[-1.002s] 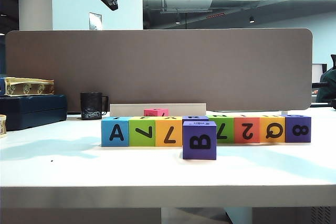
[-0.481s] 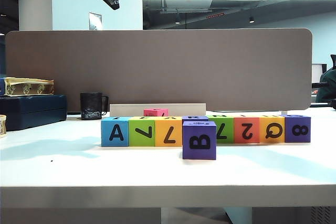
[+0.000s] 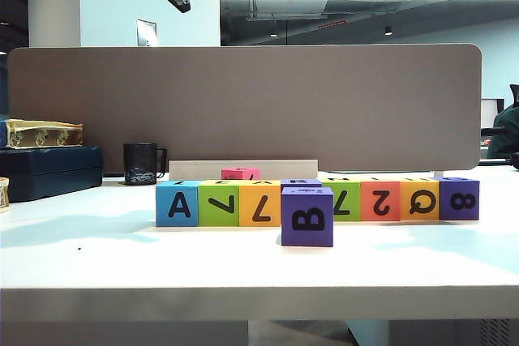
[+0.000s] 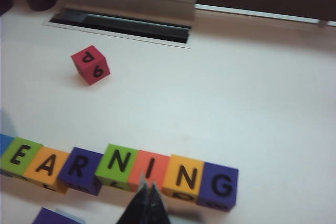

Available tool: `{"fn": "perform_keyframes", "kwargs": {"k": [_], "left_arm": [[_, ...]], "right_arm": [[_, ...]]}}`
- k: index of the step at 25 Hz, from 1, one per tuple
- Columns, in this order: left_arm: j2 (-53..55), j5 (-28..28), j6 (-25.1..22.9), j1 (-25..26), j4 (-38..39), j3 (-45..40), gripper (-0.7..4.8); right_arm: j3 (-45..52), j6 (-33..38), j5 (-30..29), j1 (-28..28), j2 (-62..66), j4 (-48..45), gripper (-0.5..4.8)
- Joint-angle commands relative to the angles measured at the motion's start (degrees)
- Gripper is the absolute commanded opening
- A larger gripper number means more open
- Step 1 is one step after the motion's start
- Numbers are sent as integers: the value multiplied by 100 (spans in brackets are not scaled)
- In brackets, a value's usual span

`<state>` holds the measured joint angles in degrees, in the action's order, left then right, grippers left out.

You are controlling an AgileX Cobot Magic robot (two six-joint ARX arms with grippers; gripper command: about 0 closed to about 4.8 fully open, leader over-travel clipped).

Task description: Select the appropriate blocks from the scattered letter blocks on the table and arrange them in a row to spell out "LEARNING".

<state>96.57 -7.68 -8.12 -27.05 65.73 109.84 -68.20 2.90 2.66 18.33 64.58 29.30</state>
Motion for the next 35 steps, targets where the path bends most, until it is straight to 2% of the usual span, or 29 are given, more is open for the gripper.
{"fn": "perform_keyframes", "kwargs": {"k": [1,4,9,14,23,28,35], "left_arm": [[-31,-4,-2,-9,-31,9,-6],[-31,-4,-2,-9,-28,9,-6],[-31,-4,-2,-9,-28,9,-5],[-31,-4,-2,-9,-28,9,-5],[-31,-4,-2,-9,-31,9,-5],[-31,-4,-2,-9,-28,9,-6],[-28,-4,-2,-9,-63,9,-5]], "right_arm": [[885,61,2,-297,-758,-699,-1],[1954,59,17,-573,-1593,-1040,-1],[3587,59,22,-820,-2990,-1062,-1],[5241,273,22,-1016,-4542,-1950,-1],[6347,313,42,-1169,-5877,-2100,-1],[6594,431,20,-1598,-6286,-2094,-1],[6815,448,28,-1666,-6474,-1884,-1]]}}
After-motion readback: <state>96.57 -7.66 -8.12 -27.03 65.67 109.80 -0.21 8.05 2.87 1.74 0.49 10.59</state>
